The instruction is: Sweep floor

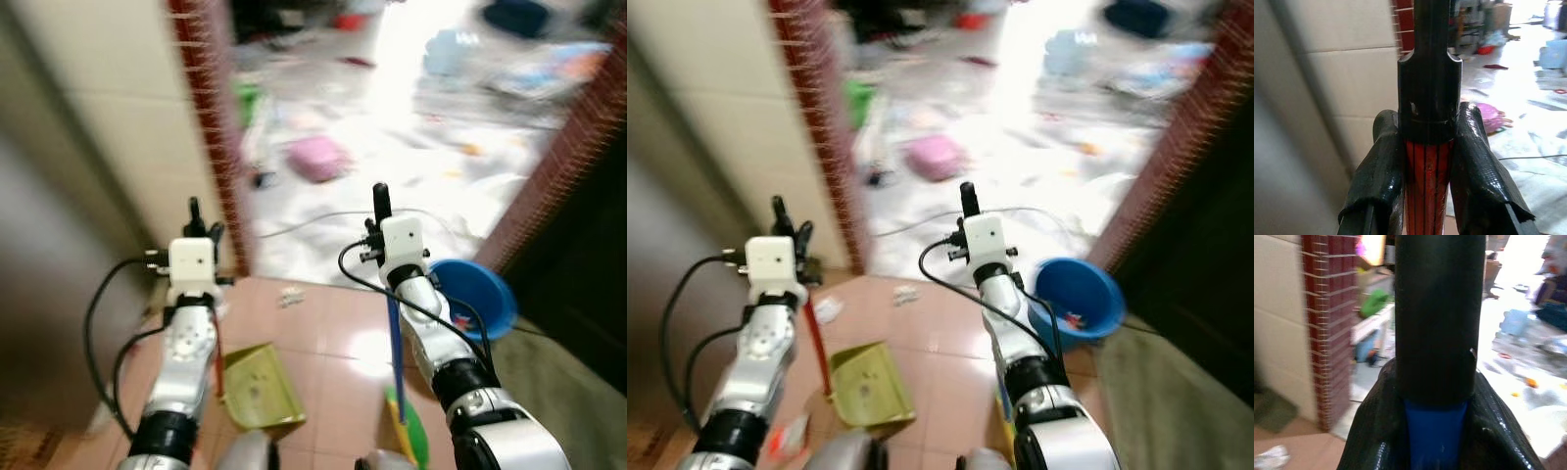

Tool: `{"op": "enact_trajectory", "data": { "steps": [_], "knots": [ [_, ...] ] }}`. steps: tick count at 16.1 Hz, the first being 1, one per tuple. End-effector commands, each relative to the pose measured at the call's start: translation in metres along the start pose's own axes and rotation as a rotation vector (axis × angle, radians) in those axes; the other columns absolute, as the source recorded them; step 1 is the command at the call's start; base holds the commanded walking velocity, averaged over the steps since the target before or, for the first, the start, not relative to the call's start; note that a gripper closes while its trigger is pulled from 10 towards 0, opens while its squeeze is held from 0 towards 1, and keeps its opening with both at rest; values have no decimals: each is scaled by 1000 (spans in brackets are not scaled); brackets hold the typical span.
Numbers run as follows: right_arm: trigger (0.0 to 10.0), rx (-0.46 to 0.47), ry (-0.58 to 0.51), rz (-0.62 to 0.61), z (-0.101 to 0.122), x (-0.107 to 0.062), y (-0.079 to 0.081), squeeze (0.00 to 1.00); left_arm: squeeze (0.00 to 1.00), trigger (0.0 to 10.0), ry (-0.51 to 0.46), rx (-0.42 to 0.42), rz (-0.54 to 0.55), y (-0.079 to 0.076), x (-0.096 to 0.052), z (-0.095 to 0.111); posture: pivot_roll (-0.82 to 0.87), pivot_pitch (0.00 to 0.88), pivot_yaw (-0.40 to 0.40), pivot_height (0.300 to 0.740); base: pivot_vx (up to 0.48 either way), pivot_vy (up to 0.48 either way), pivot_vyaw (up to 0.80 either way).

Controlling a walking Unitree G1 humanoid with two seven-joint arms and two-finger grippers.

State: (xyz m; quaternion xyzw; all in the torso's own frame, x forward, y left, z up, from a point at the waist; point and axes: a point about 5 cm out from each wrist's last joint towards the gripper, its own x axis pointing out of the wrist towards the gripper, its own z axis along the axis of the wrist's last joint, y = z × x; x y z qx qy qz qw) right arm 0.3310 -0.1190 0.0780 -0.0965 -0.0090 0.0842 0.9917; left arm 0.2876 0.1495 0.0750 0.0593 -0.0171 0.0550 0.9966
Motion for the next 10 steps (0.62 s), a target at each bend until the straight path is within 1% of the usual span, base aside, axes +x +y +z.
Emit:
{"op": "enact_trajectory", "data": {
  "steps": [1, 5, 8, 10],
  "knots": [
    [10000, -3, -27, -13, 6, 4, -6, 0, 0, 10000, -58, 13, -11, 1, 4, 13, -19, 0, 11, 740, 0, 0, 800],
    [10000, -13, -21, -19, 5, 4, -7, 0, 0, 10000, -81, 1, -7, 1, 7, 22, -20, 0, 12, 740, 0, 0, 800],
    [10000, -13, -25, -26, 6, 5, -8, 0, 0, 10000, -108, -2, -37, -5, 10, 32, -19, 0, 14, 740, 0, 0, 800],
    [10000, -17, -26, -28, 7, 7, -8, 0, 0, 10000, -143, 25, -71, -10, 12, 40, -15, 0, 17, 740, 0, 0, 800]
  ]
}}
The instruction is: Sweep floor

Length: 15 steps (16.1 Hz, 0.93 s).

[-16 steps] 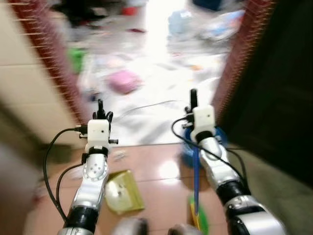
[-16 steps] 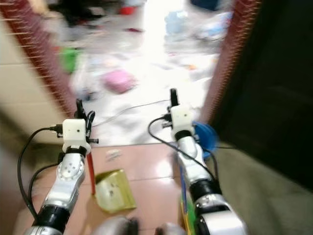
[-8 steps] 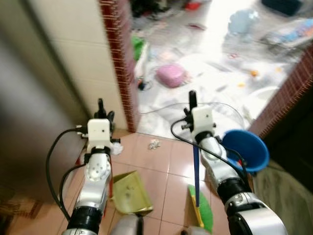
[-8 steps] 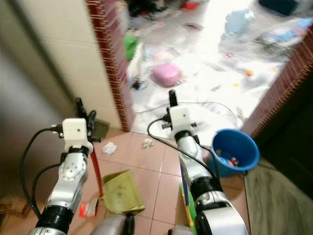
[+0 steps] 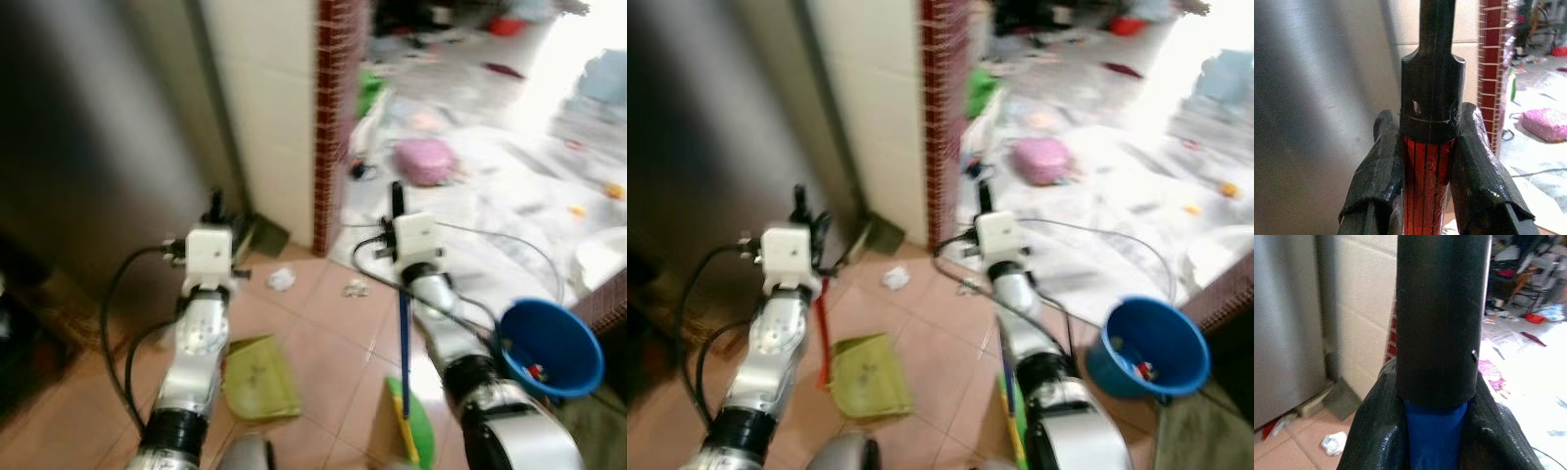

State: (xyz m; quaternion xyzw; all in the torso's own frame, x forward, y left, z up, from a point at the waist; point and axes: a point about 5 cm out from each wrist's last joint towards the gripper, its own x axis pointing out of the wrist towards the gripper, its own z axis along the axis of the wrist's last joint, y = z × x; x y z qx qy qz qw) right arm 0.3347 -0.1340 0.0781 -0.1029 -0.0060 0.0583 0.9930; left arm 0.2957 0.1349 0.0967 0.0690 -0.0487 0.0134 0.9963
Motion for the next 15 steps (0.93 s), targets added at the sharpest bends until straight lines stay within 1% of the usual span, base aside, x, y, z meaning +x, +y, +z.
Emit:
{"op": "enact_trajectory", "data": {
  "steps": [1, 3, 5, 6, 7, 9, 10, 11, 12, 13, 15],
  "knots": [
    [10000, -6, -41, 22, 11, 7, 8, 0, 0, 10000, -101, 24, -13, 1, 8, 24, -12, 0, 18, 740, 0, 0, 800],
    [10000, -13, -53, 18, 15, 8, 7, 0, 0, 10000, -148, 70, -25, -1, 11, 36, -2, 0, 19, 740, 0, 0, 800],
    [10000, -32, -64, 11, 17, 10, 5, 0, 0, 10000, -190, 106, -7, 0, 15, 49, 14, 0, 16, 740, 0, 0, 800],
    [10000, -41, -69, 9, 18, 10, 4, 0, 0, 10000, -189, 96, -3, 1, 15, 51, 14, 0, 16, 740, 0, 0, 800],
    [10000, -44, -70, 7, 18, 10, 3, 0, 0, 10000, -184, 91, -4, 1, 14, 50, 14, 0, 16, 740, 0, 0, 800],
    [10000, -67, -75, -8, 18, 9, 0, 0, 0, 10000, -115, 99, -16, 5, 8, 37, 22, 0, 8, 740, 0, 0, 800],
    [10000, -76, -76, -19, 18, 8, -4, 0, 0, 10000, -90, 80, -7, 8, 4, 33, 23, 0, 3, 740, 0, 0, 800],
    [10000, -79, -76, -23, 17, 7, -6, 0, 0, 10000, -89, 75, -5, 9, 3, 33, 23, 0, 3, 740, 0, 0, 800],
    [10000, -74, -64, -42, 13, 4, -13, 0, 0, 10000, -93, 78, -7, 10, 0, 33, 27, 0, -12, 740, 0, 296, 513],
    [10000, -63, -42, -70, 7, 1, -19, 0, 0, 10000, -83, 73, -6, 11, -3, 31, 27, 0, -12, 740, 0, 480, 0],
    [10000, -55, -33, -81, 5, 0, -21, 0, 0, 10000, -79, 74, -8, 10, -5, 30, 19, 0, 0, 740, 0, 480, 0]
  ]
}}
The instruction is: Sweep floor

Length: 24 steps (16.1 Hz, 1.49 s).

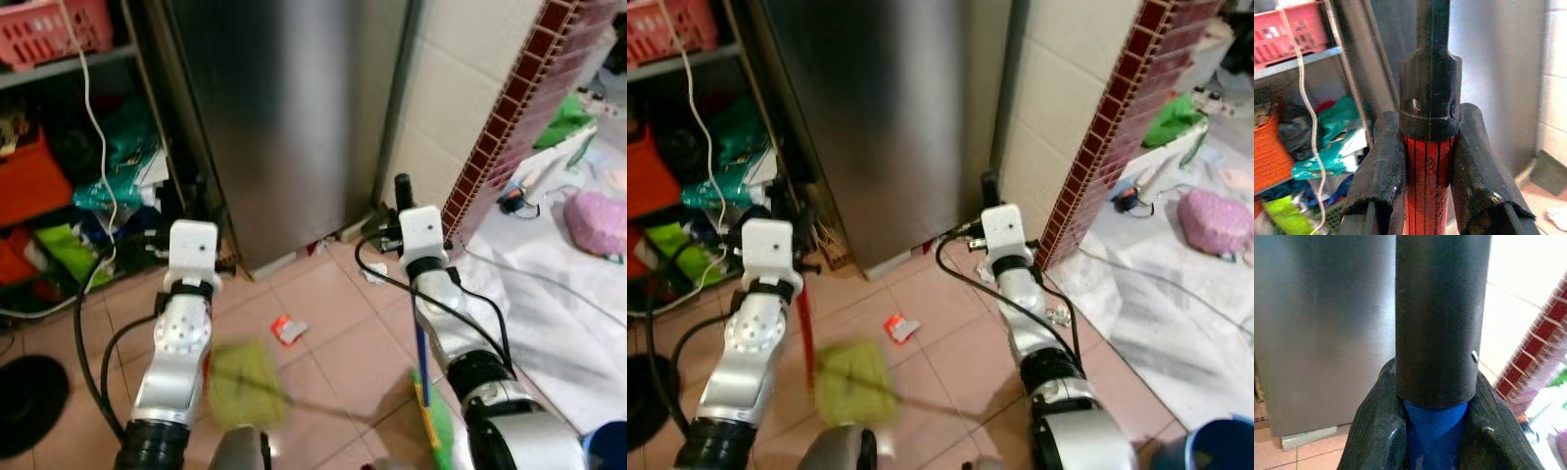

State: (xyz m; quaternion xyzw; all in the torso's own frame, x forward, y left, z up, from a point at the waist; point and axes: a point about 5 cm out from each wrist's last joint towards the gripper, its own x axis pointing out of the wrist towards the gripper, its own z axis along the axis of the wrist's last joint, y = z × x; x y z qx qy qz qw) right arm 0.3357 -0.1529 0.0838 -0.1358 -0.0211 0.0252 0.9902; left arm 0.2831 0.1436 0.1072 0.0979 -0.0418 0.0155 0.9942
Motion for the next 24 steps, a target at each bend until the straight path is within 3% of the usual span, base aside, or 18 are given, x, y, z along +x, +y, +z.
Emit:
{"op": "enact_trajectory", "data": {
  "steps": [1, 8, 14, 24],
  "knots": [
    [10000, 13, -15, -13, 3, 2, -2, 0, 0, 10000, -91, 16, -5, 1, 6, 19, 19, 0, 0, 740, 0, 480, 0],
    [10000, 22, -55, -1, 13, 7, 4, 0, 0, 10000, -70, -1, 15, 4, 8, 17, 4, 0, 17, 740, 0, 480, 0],
    [10000, 15, -78, 15, 16, 6, 7, 0, 0, 10000, -105, -32, -5, 13, 7, 22, -4, 0, 23, 740, 0, 0, 0],
    [10000, 15, -85, 27, 17, 6, 7, 0, 0, 10000, -108, -45, -14, 13, 4, 21, -10, 0, 17, 740, 333, 0, 245]
  ]
}}
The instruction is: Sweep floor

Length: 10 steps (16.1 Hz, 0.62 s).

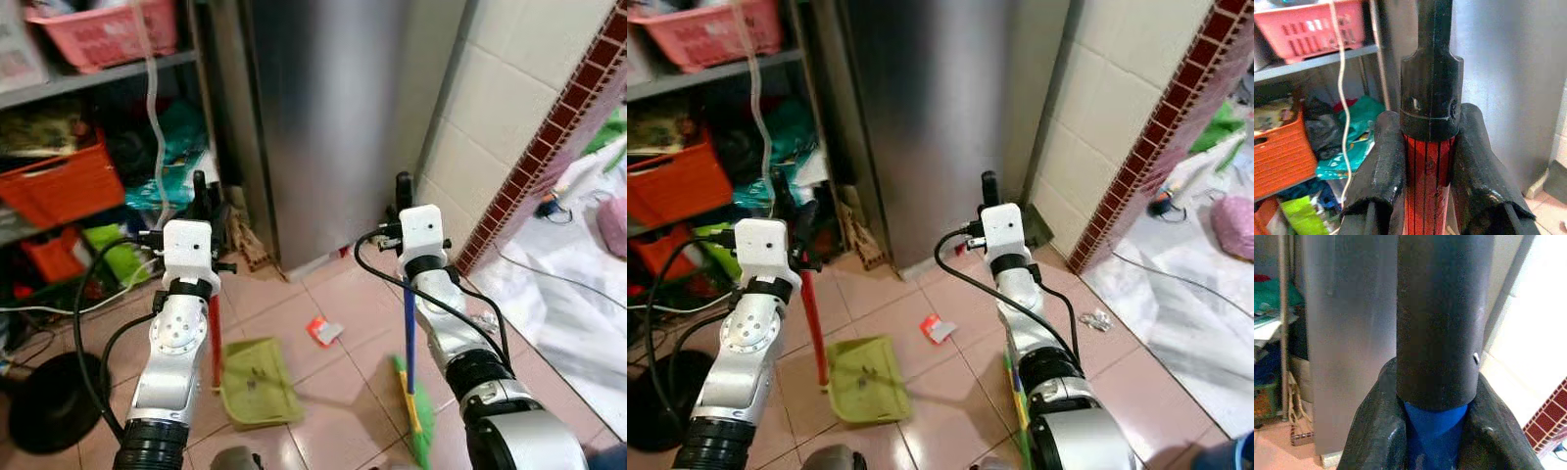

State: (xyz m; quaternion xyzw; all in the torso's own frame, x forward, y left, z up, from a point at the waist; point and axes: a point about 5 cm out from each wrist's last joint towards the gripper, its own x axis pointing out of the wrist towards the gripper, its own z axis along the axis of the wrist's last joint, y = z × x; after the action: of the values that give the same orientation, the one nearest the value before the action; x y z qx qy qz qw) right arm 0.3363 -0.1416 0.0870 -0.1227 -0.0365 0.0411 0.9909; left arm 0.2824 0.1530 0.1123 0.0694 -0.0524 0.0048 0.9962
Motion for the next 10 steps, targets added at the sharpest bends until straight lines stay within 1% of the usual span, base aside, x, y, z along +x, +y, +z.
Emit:
{"op": "enact_trajectory", "data": {
  "steps": [1, 2, 5, 10],
  "knots": [
    [10000, -12, -49, 0, 11, 6, -3, 0, 0, 10000, -86, 14, 0, 1, 4, 17, -10, 0, 17, 740, 409, 0, 0],
    [10000, -14, -49, 1, 11, 6, -3, 0, 0, 10000, -86, 13, 0, 1, 4, 17, -11, 0, 16, 740, 405, 0, 0],
    [10000, -15, -50, 6, 12, 6, -2, 0, 0, 10000, -86, 12, 0, 1, 4, 17, -12, 0, 14, 740, 406, 0, 410],
    [10000, -10, -51, 5, 11, 5, -3, 0, 0, 10000, -84, 12, -5, 0, 4, 17, -15, 0, 14, 740, 406, 0, 0]
  ]
}}
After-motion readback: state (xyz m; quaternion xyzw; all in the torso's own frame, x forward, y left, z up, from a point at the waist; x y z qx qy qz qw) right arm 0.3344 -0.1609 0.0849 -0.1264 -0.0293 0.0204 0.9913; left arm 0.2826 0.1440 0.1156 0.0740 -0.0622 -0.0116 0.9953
